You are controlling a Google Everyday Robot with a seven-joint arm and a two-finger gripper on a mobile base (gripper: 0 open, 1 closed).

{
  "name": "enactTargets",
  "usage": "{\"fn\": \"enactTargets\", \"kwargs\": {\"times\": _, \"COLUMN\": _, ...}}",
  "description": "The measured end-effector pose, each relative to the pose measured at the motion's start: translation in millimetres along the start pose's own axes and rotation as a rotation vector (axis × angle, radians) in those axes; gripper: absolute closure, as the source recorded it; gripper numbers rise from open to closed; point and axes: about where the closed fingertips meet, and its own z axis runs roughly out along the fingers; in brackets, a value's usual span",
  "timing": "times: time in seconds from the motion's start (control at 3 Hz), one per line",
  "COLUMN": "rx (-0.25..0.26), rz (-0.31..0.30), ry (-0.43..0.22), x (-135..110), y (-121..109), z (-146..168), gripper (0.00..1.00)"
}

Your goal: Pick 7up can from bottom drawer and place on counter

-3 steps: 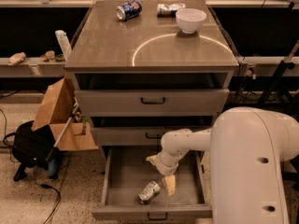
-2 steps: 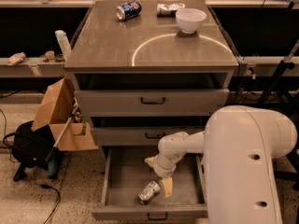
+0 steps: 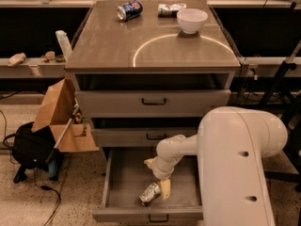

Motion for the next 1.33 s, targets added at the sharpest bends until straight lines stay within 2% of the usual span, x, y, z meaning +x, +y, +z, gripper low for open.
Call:
{"fn": "enactTargets", "kwargs": {"times": 0.33, "rx": -0.030, "rz": 0.047, "ry": -0.005, "x": 9, "y": -8, "z": 25, "gripper": 0.00}}
{"fn": "enactTargets", "kwargs": {"times": 0.67, "rx": -0.031, "rz": 0.048, "ry": -0.004, "x": 9, "y": -7, "z": 25, "gripper": 0.00}}
{"fn": "enactTargets", "kwargs": {"times": 1.33, "rx": -0.025, "rz": 0.084, "ry": 0.019, "x": 26, "y": -5, "z": 50, "gripper": 0.00}}
